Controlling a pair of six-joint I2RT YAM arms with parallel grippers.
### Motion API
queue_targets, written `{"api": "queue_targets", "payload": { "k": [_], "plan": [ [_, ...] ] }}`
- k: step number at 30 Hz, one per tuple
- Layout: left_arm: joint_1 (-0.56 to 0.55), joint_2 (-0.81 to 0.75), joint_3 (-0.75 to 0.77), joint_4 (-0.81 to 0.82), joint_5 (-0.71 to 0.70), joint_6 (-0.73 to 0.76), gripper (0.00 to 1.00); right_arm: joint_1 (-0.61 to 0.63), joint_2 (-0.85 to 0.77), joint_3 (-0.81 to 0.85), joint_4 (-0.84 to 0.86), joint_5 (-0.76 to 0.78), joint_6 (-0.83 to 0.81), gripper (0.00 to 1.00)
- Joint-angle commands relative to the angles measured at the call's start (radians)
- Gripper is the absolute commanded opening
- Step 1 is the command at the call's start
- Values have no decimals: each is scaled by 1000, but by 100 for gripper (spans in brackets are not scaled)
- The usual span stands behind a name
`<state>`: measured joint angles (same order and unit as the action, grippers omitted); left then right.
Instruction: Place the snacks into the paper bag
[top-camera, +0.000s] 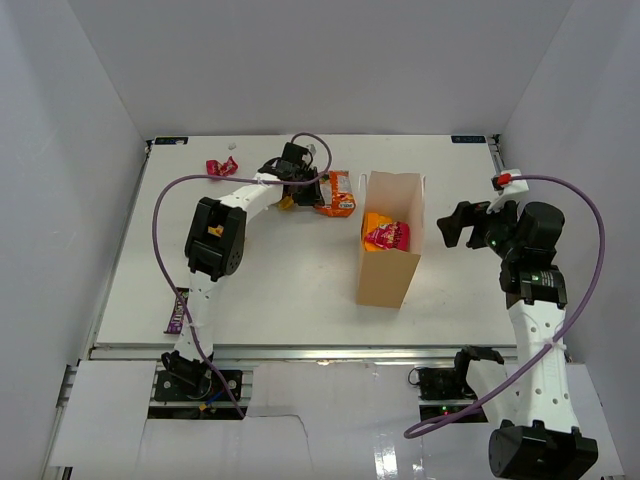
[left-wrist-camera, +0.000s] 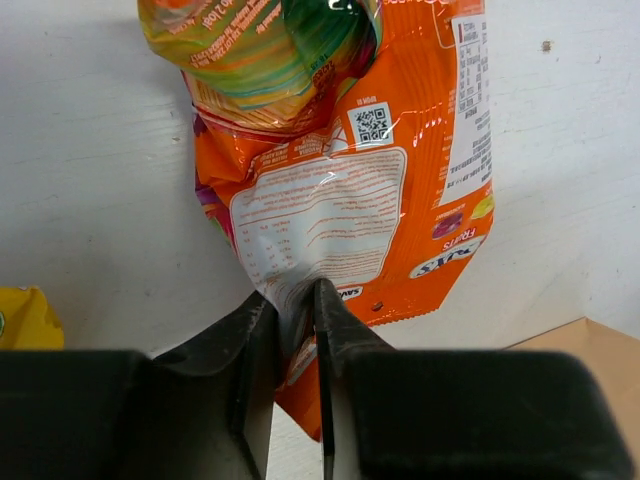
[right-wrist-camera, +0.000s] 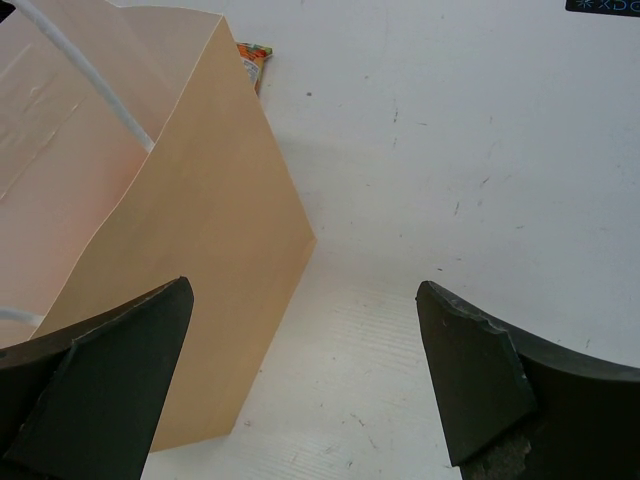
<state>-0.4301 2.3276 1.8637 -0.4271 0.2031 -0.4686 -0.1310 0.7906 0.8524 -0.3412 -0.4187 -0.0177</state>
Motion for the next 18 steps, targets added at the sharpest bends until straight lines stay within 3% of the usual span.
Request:
{"api": "queue_targets", "payload": {
  "k": [1, 9, 18],
  "plan": [
    [-1, -43, 3, -10, -25, -4, 27, -5, -22, -9, 31, -20, 10, 98],
    [1, -195, -60, 39, 13, 1, 2, -5, -34, -21, 34, -32, 10, 98],
    [13, -543, -381, 243, 84, 38, 0, -5, -40, -30, 36, -45, 10, 98]
  ]
}}
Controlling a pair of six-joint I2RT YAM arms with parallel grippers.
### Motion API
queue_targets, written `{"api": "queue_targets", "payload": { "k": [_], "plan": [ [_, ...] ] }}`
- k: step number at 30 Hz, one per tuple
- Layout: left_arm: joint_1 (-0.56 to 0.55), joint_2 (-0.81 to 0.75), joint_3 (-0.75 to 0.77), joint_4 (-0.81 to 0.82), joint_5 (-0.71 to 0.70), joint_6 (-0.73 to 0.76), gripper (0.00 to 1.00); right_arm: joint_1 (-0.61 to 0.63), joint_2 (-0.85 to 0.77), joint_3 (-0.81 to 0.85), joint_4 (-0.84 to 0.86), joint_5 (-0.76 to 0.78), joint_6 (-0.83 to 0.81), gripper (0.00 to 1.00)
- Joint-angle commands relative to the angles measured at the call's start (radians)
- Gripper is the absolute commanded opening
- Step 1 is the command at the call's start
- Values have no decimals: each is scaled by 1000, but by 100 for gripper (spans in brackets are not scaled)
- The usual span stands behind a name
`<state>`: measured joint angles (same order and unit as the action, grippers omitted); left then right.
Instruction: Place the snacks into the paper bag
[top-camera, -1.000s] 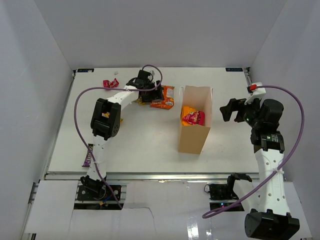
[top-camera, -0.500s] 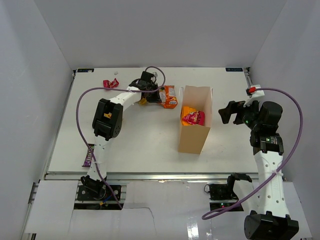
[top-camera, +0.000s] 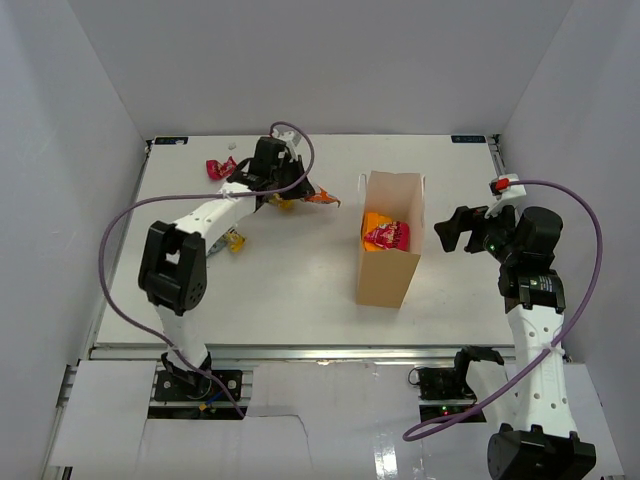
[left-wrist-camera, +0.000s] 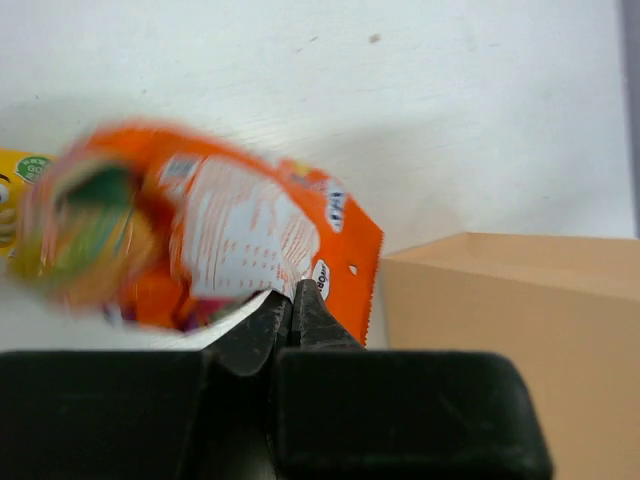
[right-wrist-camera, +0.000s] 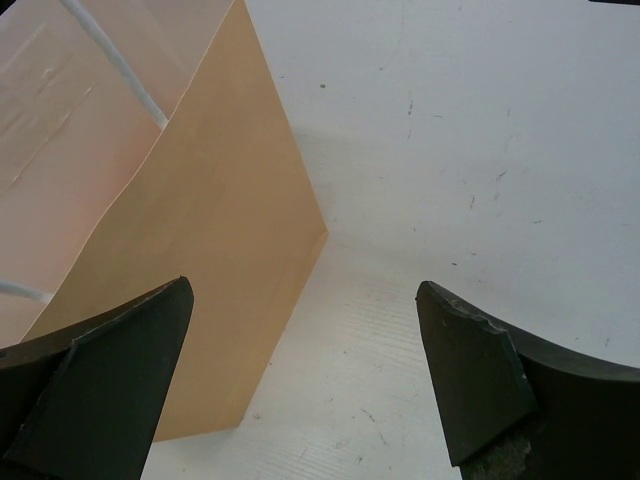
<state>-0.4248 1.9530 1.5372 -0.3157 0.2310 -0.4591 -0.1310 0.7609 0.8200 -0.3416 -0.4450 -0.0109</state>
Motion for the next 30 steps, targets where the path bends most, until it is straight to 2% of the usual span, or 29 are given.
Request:
{"api": "queue_targets", "payload": {
  "k": [1, 6, 10, 15, 22, 27, 30],
  "plan": [
    [8, -231, -81, 157, 74, 34, 0, -5, -9, 2, 38, -20, 3, 98],
    [8, -411, -219, 187, 64, 57, 0, -5, -5, 5, 39, -23, 3, 98],
    [8, -535, -245, 153, 51, 69, 0, -5, -3, 8, 41, -26, 3, 98],
    [8, -704, -255, 168, 115, 53, 0, -4, 3, 13, 44, -26, 3, 98],
    [-6, -795, -126, 175, 263, 14, 0, -4, 14, 11, 55, -29, 0, 98],
    [-40, -776, -16, 182, 310, -30, 0, -5, 17, 5, 59, -32, -6, 98],
    [-104, -732, 64, 199, 326, -61, 0, -5, 17, 2, 61, -32, -4, 98]
  ]
}}
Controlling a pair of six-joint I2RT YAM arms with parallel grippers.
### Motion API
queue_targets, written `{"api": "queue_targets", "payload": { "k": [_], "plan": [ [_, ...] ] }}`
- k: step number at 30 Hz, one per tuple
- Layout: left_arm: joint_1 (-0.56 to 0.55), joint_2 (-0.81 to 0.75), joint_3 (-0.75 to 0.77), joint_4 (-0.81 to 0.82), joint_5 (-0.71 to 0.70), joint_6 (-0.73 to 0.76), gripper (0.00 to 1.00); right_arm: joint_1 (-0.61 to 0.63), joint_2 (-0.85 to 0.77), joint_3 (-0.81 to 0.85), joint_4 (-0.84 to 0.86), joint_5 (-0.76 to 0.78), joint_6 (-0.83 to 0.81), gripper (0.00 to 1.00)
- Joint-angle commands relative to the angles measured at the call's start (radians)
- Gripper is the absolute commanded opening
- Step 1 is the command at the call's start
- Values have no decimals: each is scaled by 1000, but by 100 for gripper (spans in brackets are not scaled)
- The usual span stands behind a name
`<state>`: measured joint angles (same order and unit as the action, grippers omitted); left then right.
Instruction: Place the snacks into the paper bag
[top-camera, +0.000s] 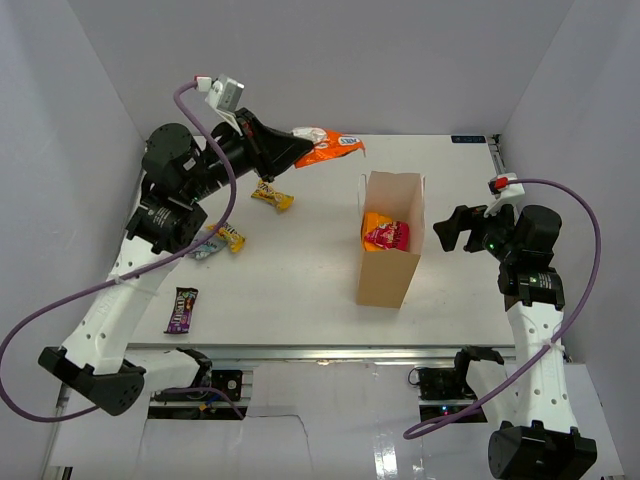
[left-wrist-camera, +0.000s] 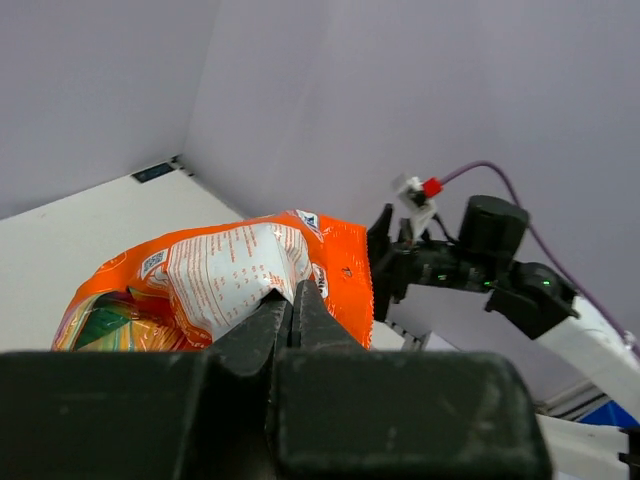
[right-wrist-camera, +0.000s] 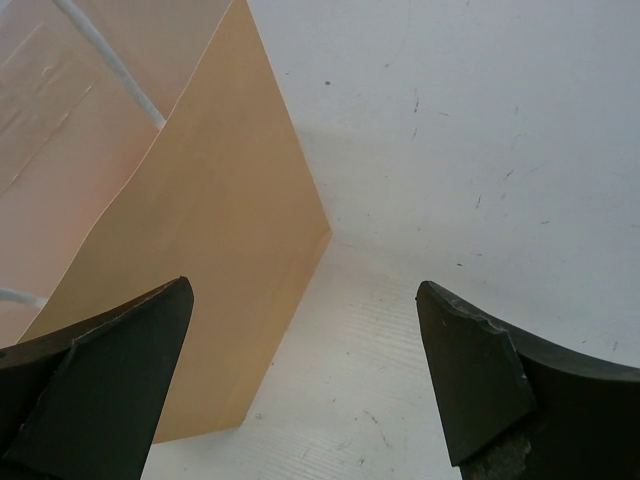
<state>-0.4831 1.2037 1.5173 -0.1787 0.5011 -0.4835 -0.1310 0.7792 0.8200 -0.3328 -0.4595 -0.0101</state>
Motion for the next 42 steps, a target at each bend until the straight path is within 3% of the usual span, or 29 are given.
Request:
{"api": "queue_targets", "payload": {
  "k": [1, 10, 21, 25, 26, 29, 32, 42],
  "plan": [
    [-95, 43, 102, 73, 47, -36, 0, -4, -1, 1, 52, -18, -7, 98],
    [-293, 210, 219, 100, 48, -46, 0, -5, -15, -5, 52, 1, -18, 98],
    [-319, 266, 147, 105, 17, -58, 1, -5, -34, -15, 54, 18, -21, 98],
    [-321, 260, 109, 101, -12, -79, 25, -5, -31, -15, 54, 18, -21, 98],
    [-321, 257, 104, 100, -19, -82, 36, -4, -32, -16, 54, 18, -22, 98],
    [-321, 252, 104, 99, -35, -86, 50, -5, -31, -16, 54, 16, -22, 98],
    [-321, 250, 110, 94, -39, -86, 57, -5, -28, -13, 54, 16, -22, 98],
    [-321, 261, 150, 85, -44, -79, 63, -4, -27, -2, 52, 12, -27, 98]
  ]
}}
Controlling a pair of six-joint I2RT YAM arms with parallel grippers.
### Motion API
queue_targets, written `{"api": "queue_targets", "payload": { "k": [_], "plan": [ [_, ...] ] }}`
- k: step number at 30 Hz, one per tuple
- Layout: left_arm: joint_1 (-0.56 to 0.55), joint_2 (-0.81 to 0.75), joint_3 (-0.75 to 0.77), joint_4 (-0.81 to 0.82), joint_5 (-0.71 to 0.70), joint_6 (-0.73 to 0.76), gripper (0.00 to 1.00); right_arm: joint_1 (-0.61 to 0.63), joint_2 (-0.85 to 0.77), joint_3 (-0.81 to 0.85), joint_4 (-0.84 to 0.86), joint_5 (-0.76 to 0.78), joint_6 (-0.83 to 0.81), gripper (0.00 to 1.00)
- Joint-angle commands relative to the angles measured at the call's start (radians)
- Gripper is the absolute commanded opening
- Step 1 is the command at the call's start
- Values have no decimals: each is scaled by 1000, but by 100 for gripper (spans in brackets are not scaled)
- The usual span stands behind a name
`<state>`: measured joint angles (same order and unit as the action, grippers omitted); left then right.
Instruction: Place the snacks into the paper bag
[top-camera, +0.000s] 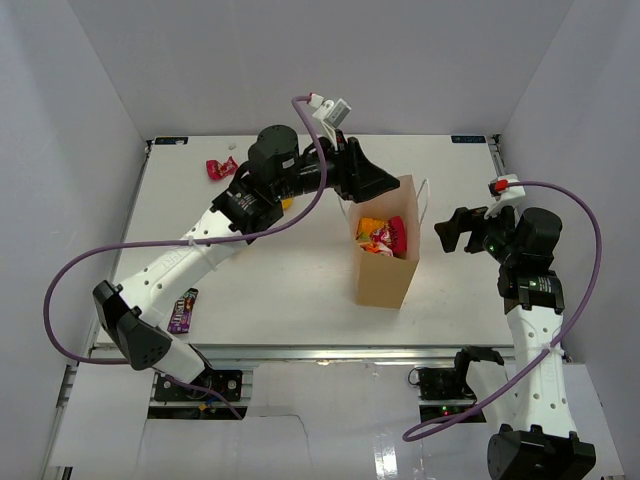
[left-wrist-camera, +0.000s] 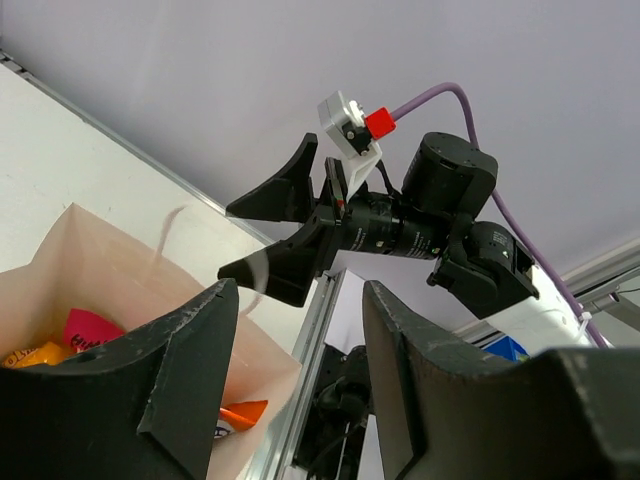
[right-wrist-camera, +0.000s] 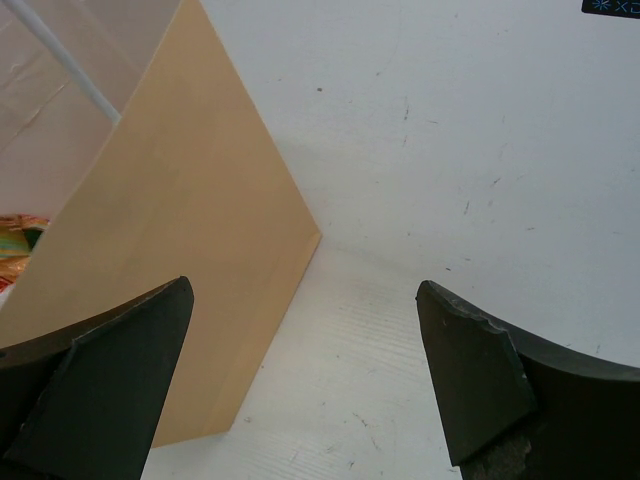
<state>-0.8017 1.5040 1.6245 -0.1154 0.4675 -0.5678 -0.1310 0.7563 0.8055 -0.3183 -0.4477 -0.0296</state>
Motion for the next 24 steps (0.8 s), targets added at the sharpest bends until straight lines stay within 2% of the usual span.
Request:
{"api": "queue_targets", "payload": {
  "k": [1, 5, 9, 11, 12, 13, 14, 15, 17, 19, 20, 21, 23, 24],
  "plan": [
    [-2, -37, 49, 19, -10, 5, 63, -4, -5, 12, 38, -2, -9, 98],
    [-2, -44, 90, -33, -29, 38, 63, -5, -8, 34, 33, -60, -59, 97],
    [-1, -114, 91, -167, -191, 146, 65, -5, -22, 110, 64, -224, -210, 96],
    [-1, -199, 16, -246, -379, 187, 70, -4, -12, 174, 122, -261, -249, 97],
    [-1, -235, -20, -275, -454, 187, 72, -4, 15, 202, 130, -267, -260, 97],
    [-2, -308, -56, -302, -612, 175, 74, -4, 35, 265, 133, -273, -265, 98],
    [-1, -350, -96, -357, -677, 161, 75, -2, 57, 302, 119, -276, -265, 98],
    [-1, -388, -177, -387, -738, 140, 80, -1, 107, 337, 104, -301, -265, 99],
    [1, -512, -260, -478, -887, 55, 82, 8, 185, 439, 50, -335, -253, 99],
    [2, -586, -375, -552, -964, -33, 83, 71, 233, 501, 18, -352, -242, 100],
    [4, -652, -409, -631, -1016, -140, 83, 111, 282, 567, -4, -338, -263, 100],
    [4, -681, -467, -674, -1036, -197, 83, 228, 303, 601, -51, -286, -283, 100],
    [4, -726, -511, -817, -1096, -323, 83, 303, 363, 678, -61, -278, -303, 100],
    [4, -754, -523, -876, -1116, -478, 83, 356, 386, 704, -61, -269, -296, 100]
  ]
}}
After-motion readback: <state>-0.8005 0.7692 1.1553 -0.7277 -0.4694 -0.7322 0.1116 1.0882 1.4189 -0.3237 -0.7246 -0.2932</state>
